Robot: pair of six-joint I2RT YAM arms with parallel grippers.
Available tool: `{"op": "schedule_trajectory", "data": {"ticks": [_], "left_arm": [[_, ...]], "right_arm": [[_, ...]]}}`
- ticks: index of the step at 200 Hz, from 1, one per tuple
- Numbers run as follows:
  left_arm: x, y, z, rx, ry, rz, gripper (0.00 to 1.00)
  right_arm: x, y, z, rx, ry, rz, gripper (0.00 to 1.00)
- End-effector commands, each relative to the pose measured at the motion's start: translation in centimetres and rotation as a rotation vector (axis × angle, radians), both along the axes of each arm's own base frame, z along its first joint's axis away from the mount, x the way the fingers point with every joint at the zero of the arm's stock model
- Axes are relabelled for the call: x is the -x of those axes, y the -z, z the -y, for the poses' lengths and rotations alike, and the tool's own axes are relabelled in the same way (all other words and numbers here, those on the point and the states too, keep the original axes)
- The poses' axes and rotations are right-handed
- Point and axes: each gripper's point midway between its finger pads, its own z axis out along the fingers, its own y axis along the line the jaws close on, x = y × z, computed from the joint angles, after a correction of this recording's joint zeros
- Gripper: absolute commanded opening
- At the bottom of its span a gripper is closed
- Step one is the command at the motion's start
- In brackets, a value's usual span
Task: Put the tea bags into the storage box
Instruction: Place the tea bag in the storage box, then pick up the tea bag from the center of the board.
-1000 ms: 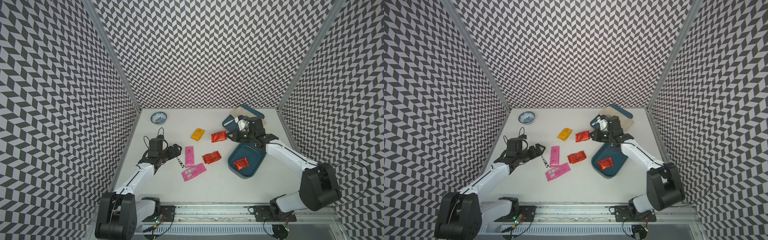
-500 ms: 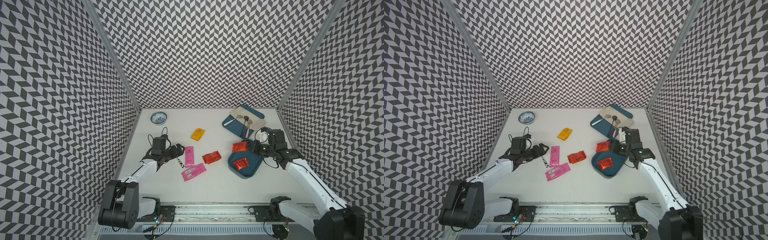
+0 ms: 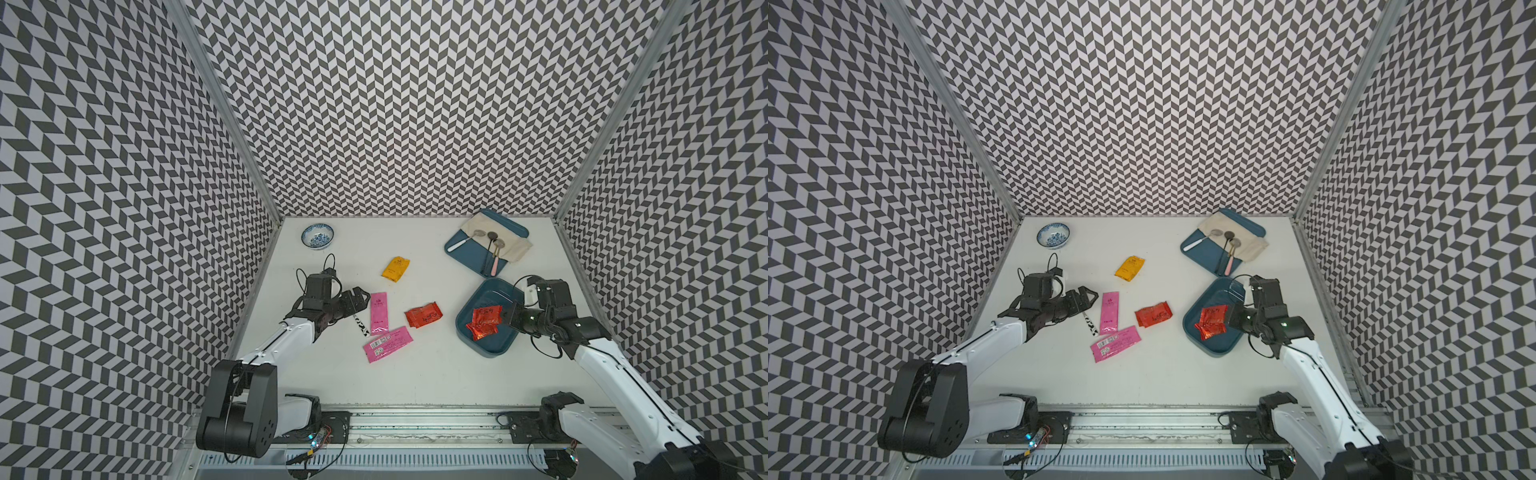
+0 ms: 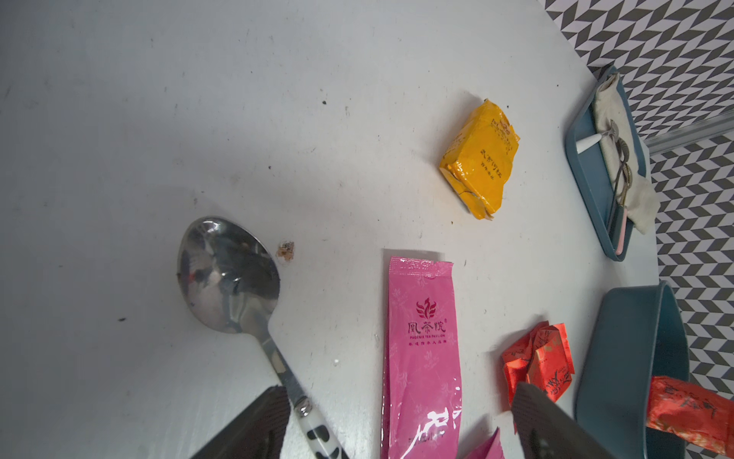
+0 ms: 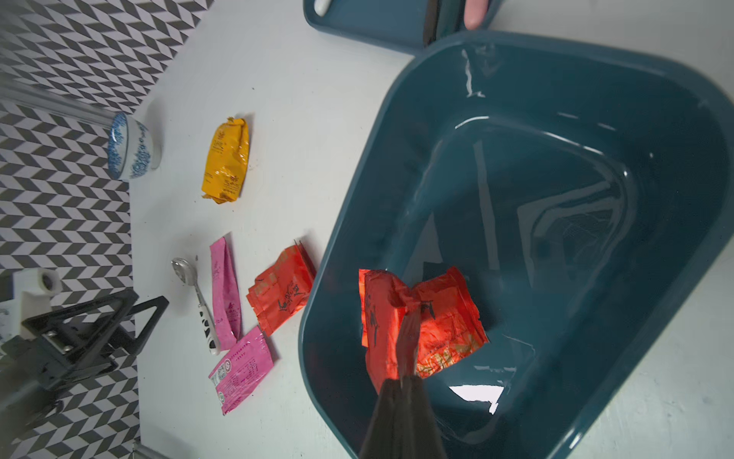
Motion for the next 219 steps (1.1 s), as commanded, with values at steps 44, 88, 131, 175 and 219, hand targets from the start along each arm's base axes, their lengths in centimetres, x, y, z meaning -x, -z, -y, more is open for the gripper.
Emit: {"op": "schedule_trajectory", "data": {"ticks": [44, 88, 131, 175, 219], "left_arm": [[0.0, -1.4, 0.6, 0.020, 0.005, 0.041, 0.92], [0.1, -1.8, 1.1, 0.021, 0.021, 0.034, 0.92], [1.0, -2.3, 2.9, 0.018, 0.110, 0.013, 0.75], [4.6, -0.6, 7.3, -0.015, 0.295, -0.093, 0.20], [8.0, 1.9, 10.9, 0.023, 0.372, -0.162, 0.10]], "right_arm": [[-2.4, 1.1, 0.4, 0.073, -0.032, 0.018, 0.32], [-5.3, -4.0, -0.1, 0.116, -0.090, 0.192, 0.58], [-6.5, -5.4, -8.3, 0.028, -0.354, 0.211, 0.61], [-7.1, -3.2, -13.0, -0.112, -0.464, 0.172, 0.61], [-6.7, 2.0, -15.1, -0.113, -0.538, 0.047, 0.61]]}}
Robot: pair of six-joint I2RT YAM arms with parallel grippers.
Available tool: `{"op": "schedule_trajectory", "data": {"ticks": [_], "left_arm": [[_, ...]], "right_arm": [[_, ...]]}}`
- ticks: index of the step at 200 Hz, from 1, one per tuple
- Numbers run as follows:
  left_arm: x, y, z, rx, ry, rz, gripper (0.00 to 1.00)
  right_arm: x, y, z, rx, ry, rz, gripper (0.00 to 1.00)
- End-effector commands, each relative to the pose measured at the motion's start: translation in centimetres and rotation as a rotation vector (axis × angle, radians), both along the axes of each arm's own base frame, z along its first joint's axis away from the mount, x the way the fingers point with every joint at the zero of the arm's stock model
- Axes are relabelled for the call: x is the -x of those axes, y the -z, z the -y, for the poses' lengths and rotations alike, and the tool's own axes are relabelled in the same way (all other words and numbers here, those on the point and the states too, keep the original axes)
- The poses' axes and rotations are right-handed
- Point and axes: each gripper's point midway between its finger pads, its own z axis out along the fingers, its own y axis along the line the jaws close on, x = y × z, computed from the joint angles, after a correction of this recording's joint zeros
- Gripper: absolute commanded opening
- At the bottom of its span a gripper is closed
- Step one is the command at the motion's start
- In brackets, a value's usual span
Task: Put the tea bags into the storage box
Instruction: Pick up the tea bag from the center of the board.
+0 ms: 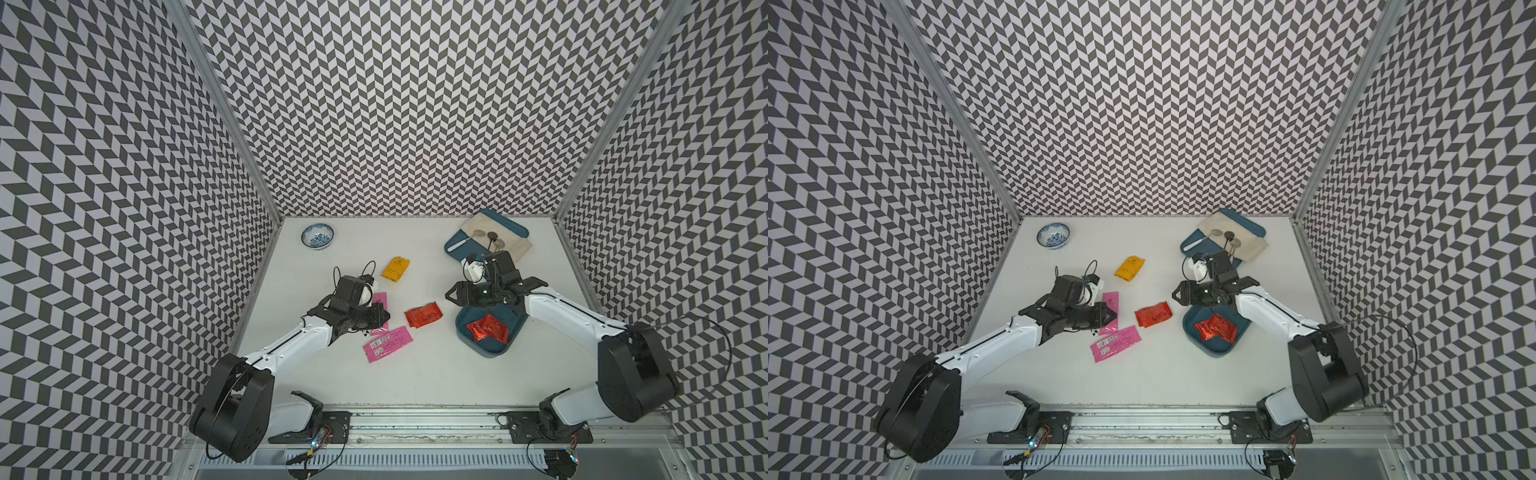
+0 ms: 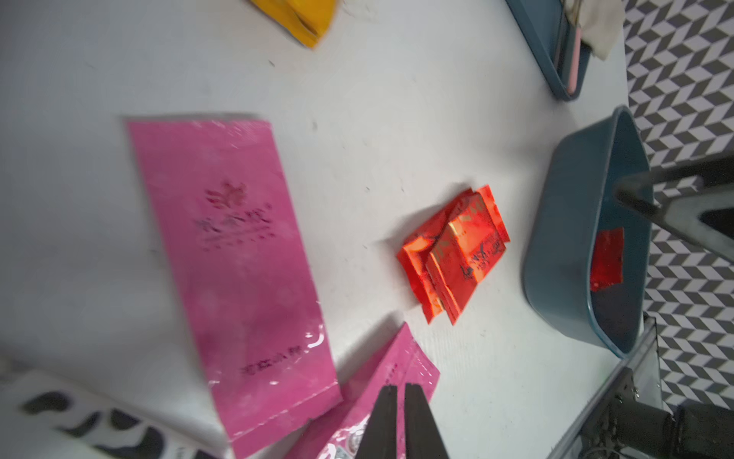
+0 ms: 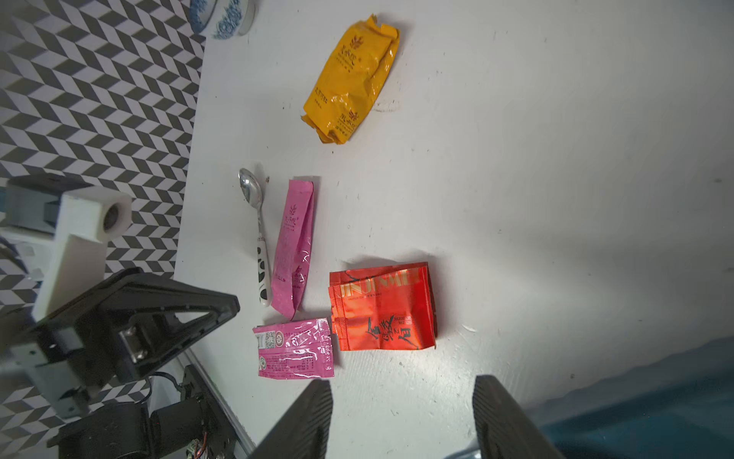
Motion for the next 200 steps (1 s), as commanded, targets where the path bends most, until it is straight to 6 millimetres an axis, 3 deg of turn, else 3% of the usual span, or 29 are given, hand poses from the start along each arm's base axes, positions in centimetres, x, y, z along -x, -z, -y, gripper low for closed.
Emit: {"op": "schedule_trajectory", "data": {"ticks": [1, 40, 85, 146, 200], "left_arm": [[1.6, 2.0, 0.8, 0.009, 0.006, -0.072, 0.10], [-0.1, 3.0, 1.8, 0.035, -0.020, -0.070, 0.10], [-1.9, 3.1, 3.9, 0.050, 0.018, -0.088, 0.10], [-0.9, 5.0, 4.3, 0.029, 0.037, -0.131, 0.10], [-1.9, 5.3, 5.1, 0.038, 0.034, -0.138, 0.08]], "right_arm": [[-0.5, 1.0, -1.8, -0.035, -0.057, 0.002, 0.61], [-1.7, 4.0, -2.0, 0.015, -0.048, -0.031, 0.59], [-2.9, 5.6, -2.2, 0.050, -0.048, -0.055, 0.57], [-2.1, 6.9, -3.3, 0.010, -0.079, -0.091, 0.56], [-1.2, 8.0, -4.6, -0.017, -0.116, -0.130, 0.51]]}}
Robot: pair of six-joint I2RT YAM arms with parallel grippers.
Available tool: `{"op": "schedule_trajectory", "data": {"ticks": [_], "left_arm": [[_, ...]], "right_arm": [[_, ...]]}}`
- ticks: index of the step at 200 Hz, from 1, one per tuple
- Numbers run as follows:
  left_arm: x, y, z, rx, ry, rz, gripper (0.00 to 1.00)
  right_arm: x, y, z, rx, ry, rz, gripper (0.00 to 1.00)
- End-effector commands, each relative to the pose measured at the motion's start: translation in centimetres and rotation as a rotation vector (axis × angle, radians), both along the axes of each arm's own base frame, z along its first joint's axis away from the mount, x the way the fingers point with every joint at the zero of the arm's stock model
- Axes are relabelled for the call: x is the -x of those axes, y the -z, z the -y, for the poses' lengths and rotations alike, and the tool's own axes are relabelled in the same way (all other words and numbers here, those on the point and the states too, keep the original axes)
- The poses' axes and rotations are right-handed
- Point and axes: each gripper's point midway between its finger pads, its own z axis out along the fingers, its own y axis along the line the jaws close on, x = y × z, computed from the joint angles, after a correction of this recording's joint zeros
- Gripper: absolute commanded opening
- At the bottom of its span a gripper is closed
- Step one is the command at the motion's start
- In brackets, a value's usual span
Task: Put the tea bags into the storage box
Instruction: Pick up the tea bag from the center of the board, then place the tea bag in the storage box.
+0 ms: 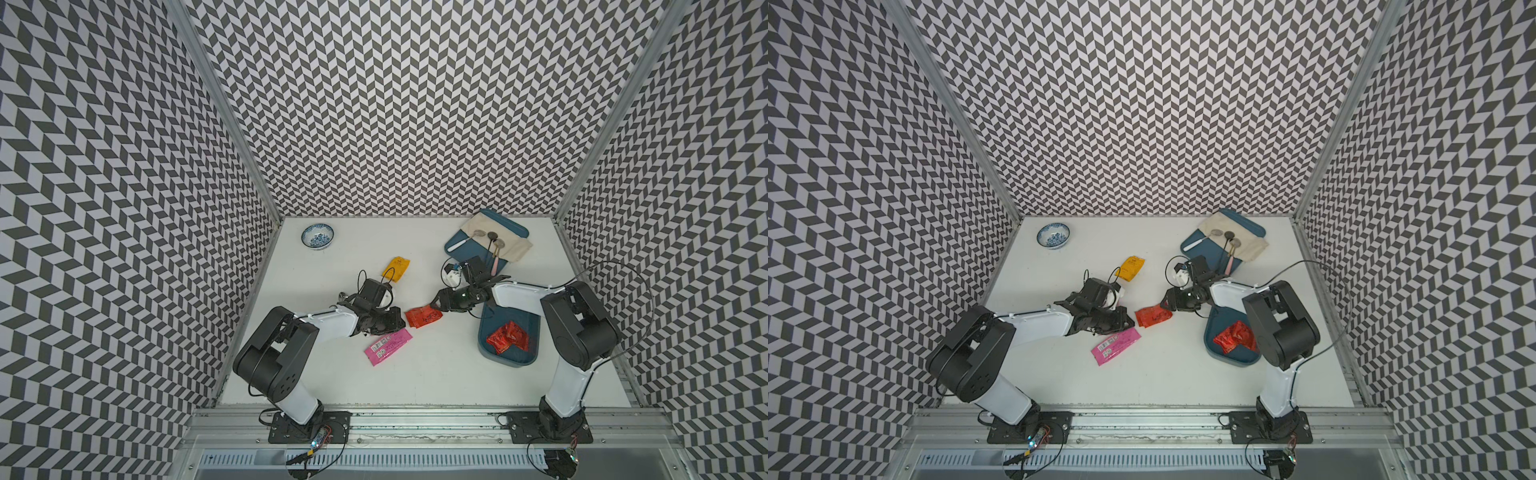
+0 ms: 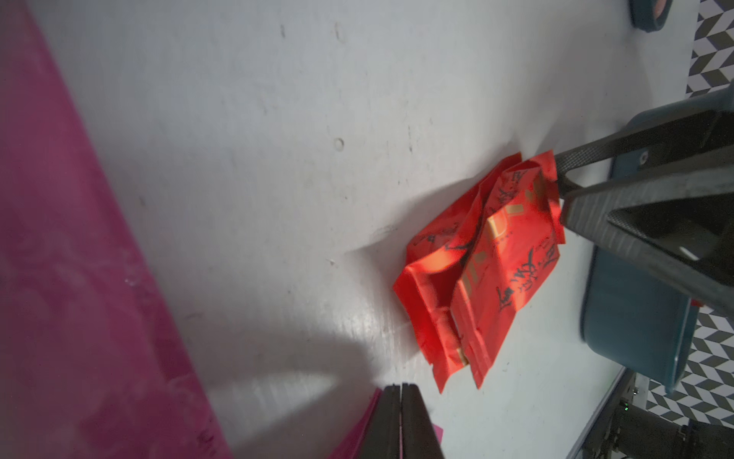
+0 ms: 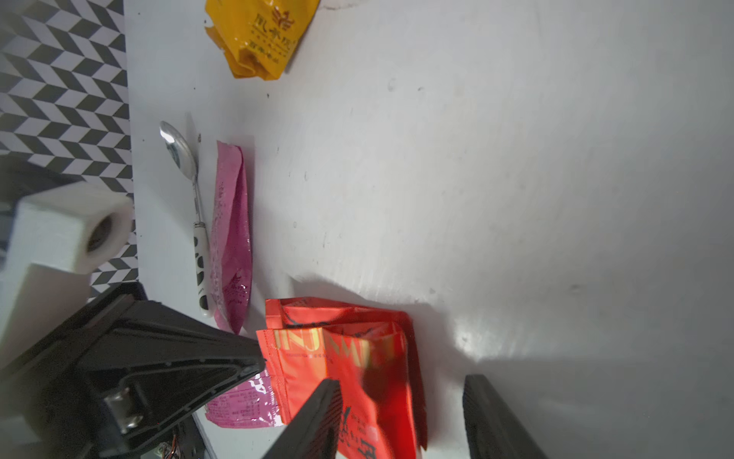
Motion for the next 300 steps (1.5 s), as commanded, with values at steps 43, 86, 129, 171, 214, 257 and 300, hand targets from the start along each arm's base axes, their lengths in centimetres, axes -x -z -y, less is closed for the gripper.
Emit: {"op": "schedule_trajectory", "data": {"ticks": [43, 86, 129, 171, 214, 257, 300], "left_arm": [[-1.0, -0.4, 1.4, 0.038, 0.011, 0.014, 0.08], [-1.0, -0.2, 1.5, 0.036, 0.016, 0.006, 0.08], [-1.2, -0.6, 1.4, 0.020, 0.019, 0.016, 0.07], [-2.7, -3.7, -0.1, -0.016, -0.049, 0.112, 0.14], [-4.9, -8.4, -2.9, -0.024, -0.139, 0.250, 0.21], [-6.1, -9.5, -4.5, -0.025, -0.165, 0.283, 0.23], [-5.7, -8.0, -4.3, -0.031, -0.141, 0.249, 0.24]], "right_arm": [[1.0, 0.5, -0.8, -0.038, -0.012, -0.030, 0.36], [0.7, -0.2, -1.0, -0.045, -0.011, -0.018, 0.11], [-0.2, -2.5, -1.5, -0.062, -0.012, 0.020, 0.00], [-1.6, -8.1, -0.2, -0.034, 0.031, 0.134, 0.00], [-2.6, -12.8, 5.9, -0.016, 0.184, 0.214, 0.00], [-2.5, -13.1, 14.5, 0.124, 0.391, 0.230, 0.00], [-0.5, -10.9, 23.8, 0.260, 0.657, 0.189, 0.00]]}}
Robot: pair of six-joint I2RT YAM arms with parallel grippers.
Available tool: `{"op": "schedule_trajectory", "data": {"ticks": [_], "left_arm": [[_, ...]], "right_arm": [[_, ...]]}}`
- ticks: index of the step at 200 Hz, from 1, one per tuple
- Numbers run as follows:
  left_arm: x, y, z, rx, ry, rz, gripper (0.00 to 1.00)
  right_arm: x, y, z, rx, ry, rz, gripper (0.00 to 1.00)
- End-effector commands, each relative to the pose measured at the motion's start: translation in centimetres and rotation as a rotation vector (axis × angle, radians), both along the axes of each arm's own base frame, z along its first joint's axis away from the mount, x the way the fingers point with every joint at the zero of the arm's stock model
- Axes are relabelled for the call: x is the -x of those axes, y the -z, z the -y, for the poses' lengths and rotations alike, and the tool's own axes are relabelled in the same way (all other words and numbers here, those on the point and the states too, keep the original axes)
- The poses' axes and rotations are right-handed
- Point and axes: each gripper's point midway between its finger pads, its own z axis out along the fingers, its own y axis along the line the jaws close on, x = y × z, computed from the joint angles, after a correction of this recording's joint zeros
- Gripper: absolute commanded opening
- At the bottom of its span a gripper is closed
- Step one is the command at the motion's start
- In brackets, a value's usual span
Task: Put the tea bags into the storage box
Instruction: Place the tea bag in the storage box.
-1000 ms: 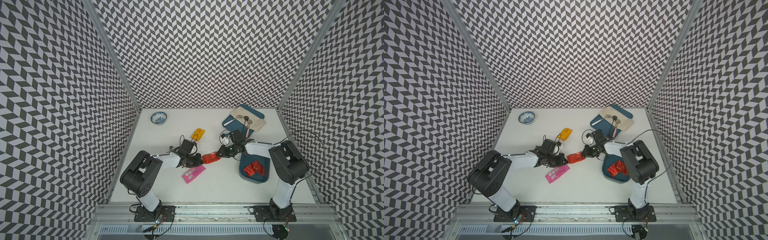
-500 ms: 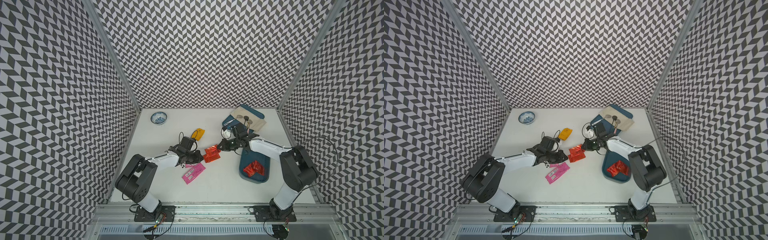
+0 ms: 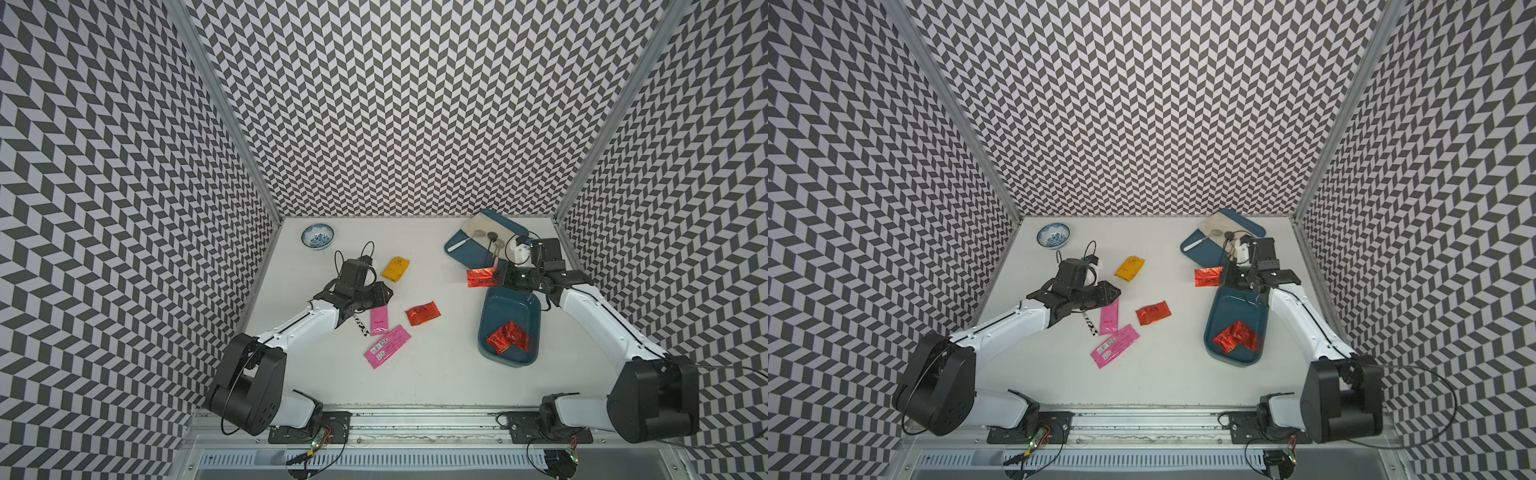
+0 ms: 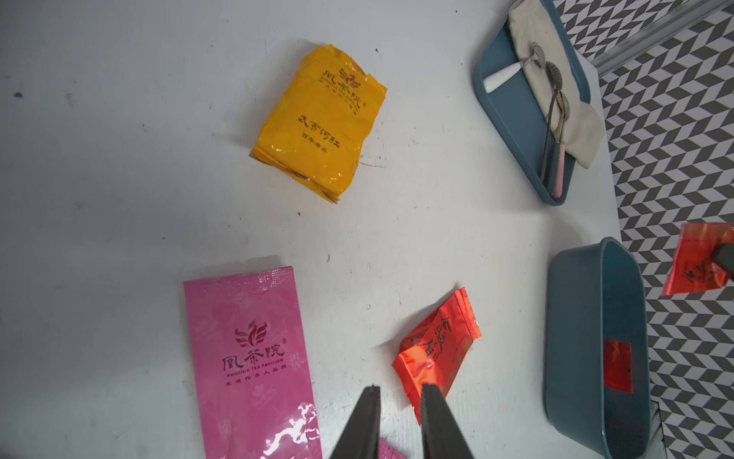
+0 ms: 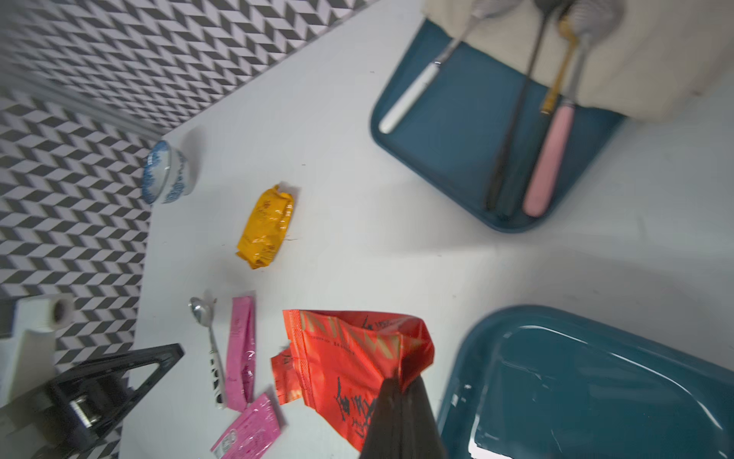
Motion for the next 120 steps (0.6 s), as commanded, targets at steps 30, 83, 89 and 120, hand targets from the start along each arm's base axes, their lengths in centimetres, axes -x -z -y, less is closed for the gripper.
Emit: {"op": "schedule_trajectory", "data": {"ticks": [30, 83, 89, 120], "left_arm": [[0.4, 1.4, 0.2, -0.021, 0.043, -0.030, 0.24], [0.5, 1.2, 0.2, -0.026, 0.049, -0.024, 0.24], [0.6, 1.3, 0.1, -0.029, 0.049, -0.027, 0.24], [1.1, 1.2, -0.3, -0.037, 0.043, -0.023, 0.24]], "right_arm": [[1.9, 1.7, 6.3, 0.064, 0.212, 0.003, 0.00], [1.5, 7.3, 5.4, -0.038, 0.247, -0.128, 0.00], [1.4, 7.6, 5.3, -0.046, 0.253, -0.126, 0.00], [1.0, 8.1, 5.9, -0.017, 0.272, -0.125, 0.03]]}}
